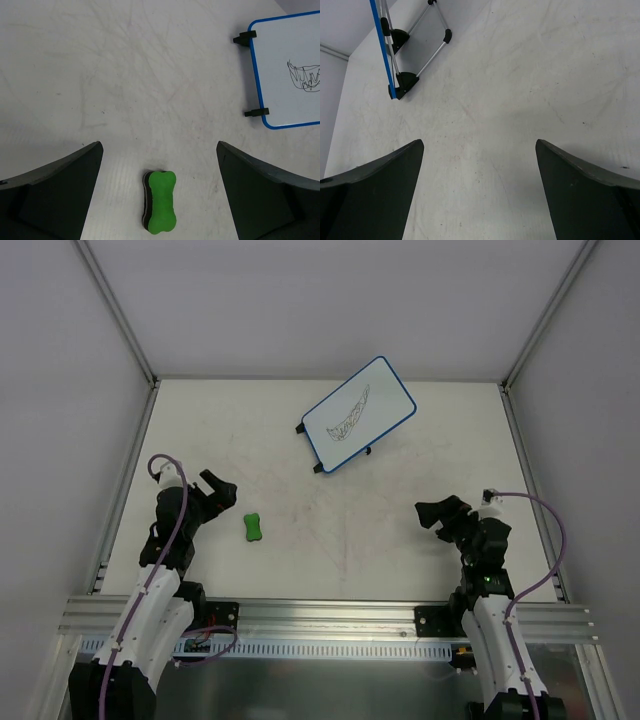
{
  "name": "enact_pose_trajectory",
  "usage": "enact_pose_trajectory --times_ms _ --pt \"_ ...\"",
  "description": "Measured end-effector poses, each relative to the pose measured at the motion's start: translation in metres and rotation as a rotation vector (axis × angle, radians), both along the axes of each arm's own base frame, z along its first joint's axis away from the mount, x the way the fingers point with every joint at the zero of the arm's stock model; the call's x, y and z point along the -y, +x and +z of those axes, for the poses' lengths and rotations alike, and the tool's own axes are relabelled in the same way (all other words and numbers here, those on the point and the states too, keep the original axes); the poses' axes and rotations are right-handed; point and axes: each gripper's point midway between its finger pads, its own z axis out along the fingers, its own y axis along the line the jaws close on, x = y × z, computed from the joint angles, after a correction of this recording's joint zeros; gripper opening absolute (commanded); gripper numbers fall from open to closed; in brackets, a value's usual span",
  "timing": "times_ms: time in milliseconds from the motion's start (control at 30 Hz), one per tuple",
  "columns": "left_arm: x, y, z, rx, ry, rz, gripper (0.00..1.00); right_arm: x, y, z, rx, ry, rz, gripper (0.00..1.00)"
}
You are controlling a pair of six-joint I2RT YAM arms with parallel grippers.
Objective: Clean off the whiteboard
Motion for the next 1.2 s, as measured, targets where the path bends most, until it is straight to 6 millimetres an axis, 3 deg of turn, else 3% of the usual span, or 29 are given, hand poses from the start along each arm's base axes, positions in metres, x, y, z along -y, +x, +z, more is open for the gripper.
enact_pose_trajectory --times_ms 333,567,667,933,1200 --pt "0.005 -0.004 -0.005 -0.018 0.024 -0.055 0.99 -0.023 0.013 0.042 0.18 0.051 0.116 0.99" --pt "0.006 -0.005 -0.005 -0.019 0.029 -0.064 0.99 -0.068 0.02 0.015 0.06 0.074 0.276 0.99" --pt "0.006 -0.005 -0.005 -0.019 0.036 -0.068 0.99 -0.08 0.038 0.021 0.07 0.069 0.296 0.99" --pt "0.006 -0.005 -0.006 -0.02 0.038 -0.071 0.99 -0.097 0.101 0.06 0.205 0.07 0.295 0.98" --pt "0.006 -0.005 -0.013 -0.05 0.039 -0.072 0.99 -0.112 0.151 0.071 0.277 0.109 0.301 0.94"
